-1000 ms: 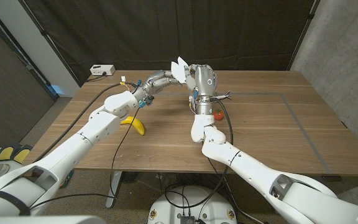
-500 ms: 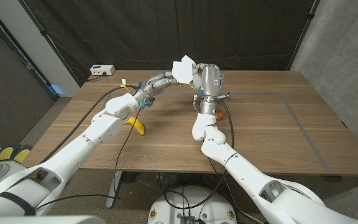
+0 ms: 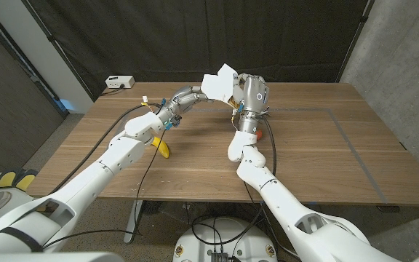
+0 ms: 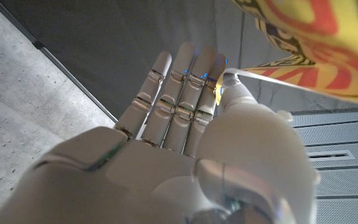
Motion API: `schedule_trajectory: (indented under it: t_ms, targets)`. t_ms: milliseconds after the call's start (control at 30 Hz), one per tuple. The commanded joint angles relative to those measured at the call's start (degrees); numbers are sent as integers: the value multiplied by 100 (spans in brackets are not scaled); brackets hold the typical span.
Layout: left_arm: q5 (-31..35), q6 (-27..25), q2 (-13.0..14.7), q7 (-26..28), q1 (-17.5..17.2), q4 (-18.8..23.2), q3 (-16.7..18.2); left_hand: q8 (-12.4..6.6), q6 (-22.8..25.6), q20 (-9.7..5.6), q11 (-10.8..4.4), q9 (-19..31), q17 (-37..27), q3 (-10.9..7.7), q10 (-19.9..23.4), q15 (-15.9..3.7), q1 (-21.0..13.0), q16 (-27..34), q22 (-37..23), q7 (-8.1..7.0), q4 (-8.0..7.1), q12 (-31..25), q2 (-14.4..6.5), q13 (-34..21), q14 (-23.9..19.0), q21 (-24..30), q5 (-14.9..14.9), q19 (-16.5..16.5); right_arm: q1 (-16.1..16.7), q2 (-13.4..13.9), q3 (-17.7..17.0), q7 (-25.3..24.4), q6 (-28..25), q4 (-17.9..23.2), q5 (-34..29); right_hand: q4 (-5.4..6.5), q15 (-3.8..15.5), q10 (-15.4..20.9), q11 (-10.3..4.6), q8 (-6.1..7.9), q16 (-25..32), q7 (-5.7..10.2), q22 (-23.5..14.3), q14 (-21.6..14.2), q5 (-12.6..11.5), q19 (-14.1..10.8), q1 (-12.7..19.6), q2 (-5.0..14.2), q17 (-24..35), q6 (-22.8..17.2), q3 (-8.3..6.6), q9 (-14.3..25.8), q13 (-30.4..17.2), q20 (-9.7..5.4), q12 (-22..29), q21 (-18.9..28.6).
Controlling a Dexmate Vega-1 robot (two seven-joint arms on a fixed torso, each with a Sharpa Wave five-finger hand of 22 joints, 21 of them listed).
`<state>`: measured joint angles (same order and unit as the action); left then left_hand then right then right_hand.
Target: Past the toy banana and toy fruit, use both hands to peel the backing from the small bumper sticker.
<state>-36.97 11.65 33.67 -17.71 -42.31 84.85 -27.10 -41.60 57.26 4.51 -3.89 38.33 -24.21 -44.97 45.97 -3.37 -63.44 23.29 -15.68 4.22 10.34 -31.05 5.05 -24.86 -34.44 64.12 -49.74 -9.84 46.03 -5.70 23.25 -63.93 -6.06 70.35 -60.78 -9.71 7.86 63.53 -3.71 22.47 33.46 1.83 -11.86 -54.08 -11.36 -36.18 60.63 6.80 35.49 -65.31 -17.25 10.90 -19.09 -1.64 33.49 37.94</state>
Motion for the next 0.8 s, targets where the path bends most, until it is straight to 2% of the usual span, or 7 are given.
schedule_trajectory:
  t_ms: [33,800]
  targets:
    - [-3,-93,-22,81,-25,-1,-19,-74,878,-44,14,72,-19,-74,72,-369,-14,-26,6,810,-5,35,83,-25,-56,64,-110,-15,68,-433,-737,-7,239,-126,-558,16,471,70,2,6,-31,31,-12,-46,22,-10,69,-16,34,-60,-43,12,-25,-42,7,47]
    - [-29,-63,-12,123,-105,50,10,-212,909,-28,13,259,-54,-411,179,-374,118,-98,176,809,-17,123,283,-90,-119,300,-672,7,136,-1016,-1648,-7,298,-123,-1294,36,470,92,-4,-29,-90,-5,-9,-76,58,25,93,-47,76,-79,-89,11,-33,-40,-4,120]
